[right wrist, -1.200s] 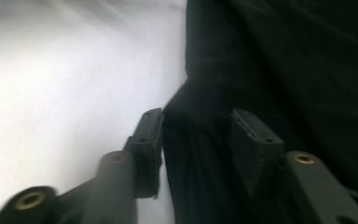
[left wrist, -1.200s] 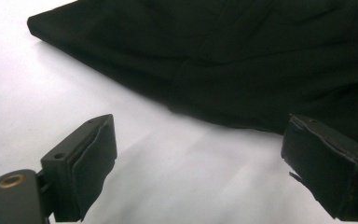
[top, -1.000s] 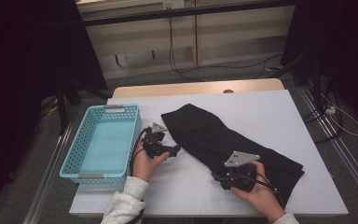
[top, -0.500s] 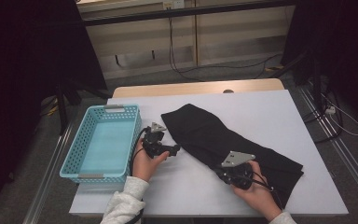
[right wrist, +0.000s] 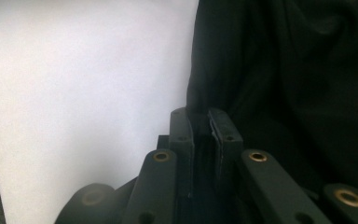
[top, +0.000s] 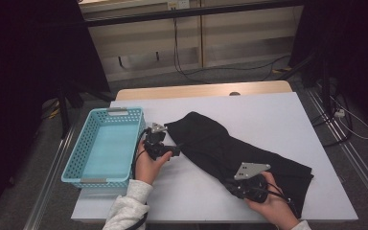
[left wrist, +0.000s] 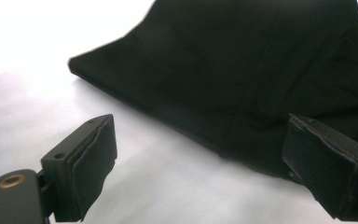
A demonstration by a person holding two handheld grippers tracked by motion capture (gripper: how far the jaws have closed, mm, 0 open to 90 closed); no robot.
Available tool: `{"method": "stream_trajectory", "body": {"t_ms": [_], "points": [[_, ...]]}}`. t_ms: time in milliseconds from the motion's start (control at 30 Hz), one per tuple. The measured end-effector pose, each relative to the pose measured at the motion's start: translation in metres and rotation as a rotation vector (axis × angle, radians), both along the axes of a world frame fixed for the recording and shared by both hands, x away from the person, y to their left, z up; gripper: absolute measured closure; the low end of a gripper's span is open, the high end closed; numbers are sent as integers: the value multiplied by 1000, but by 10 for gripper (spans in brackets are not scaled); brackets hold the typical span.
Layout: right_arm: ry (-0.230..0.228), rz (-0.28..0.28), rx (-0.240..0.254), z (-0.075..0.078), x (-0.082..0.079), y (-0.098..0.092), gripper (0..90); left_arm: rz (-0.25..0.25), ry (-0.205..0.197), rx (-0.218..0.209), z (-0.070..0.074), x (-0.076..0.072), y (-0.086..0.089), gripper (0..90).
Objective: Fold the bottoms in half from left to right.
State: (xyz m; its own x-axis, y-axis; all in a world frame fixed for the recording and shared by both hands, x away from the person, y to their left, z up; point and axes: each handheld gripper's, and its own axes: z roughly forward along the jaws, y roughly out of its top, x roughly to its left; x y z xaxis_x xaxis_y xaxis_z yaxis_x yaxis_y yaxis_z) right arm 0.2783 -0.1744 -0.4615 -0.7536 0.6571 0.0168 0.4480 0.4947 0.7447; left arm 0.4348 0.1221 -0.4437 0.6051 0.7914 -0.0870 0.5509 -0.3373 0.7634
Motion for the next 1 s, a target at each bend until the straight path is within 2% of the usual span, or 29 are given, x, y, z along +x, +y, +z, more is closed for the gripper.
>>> {"method": "stream_trajectory", "body": {"t_ms": [67,133,233,267,300,367,433,533,633,733,767,900,967,1000], "points": [[-1,2,1,0,0,0,792,2,7,-7,0,1,0,110],[0,0,6,0,-1,1,706,13,6,-27,0,2,-2,116],[-9,-8,34,8,1,-2,547,-9,14,-3,-2,1,-4,119],[-8,-15,50,11,1,-5,540,-20,14,5,-2,1,-4,120],[-12,-20,55,15,3,-7,536,-8,16,-13,-4,1,-6,119],[-28,-48,70,21,5,-15,503,-21,15,15,-4,1,-5,119],[-35,-83,73,25,10,-27,503,-31,21,17,-4,1,-6,119],[-57,-175,70,28,21,-49,522,-36,17,16,-4,1,-6,119],[-63,-273,68,26,36,-72,575,-39,16,16,-4,1,-5,119],[-54,-333,39,21,50,-86,594,-39,17,15,-4,1,-6,119],[-50,-346,21,19,54,-89,600,-38,16,12,-5,1,-6,120],[-16,-406,7,10,69,-96,599,-47,22,18,-5,1,-6,119],[-22,-401,-8,9,72,-95,664,-47,24,18,-6,2,-6,119],[-7,-391,3,8,74,-95,693,-45,24,19,-6,2,-6,119]]}}
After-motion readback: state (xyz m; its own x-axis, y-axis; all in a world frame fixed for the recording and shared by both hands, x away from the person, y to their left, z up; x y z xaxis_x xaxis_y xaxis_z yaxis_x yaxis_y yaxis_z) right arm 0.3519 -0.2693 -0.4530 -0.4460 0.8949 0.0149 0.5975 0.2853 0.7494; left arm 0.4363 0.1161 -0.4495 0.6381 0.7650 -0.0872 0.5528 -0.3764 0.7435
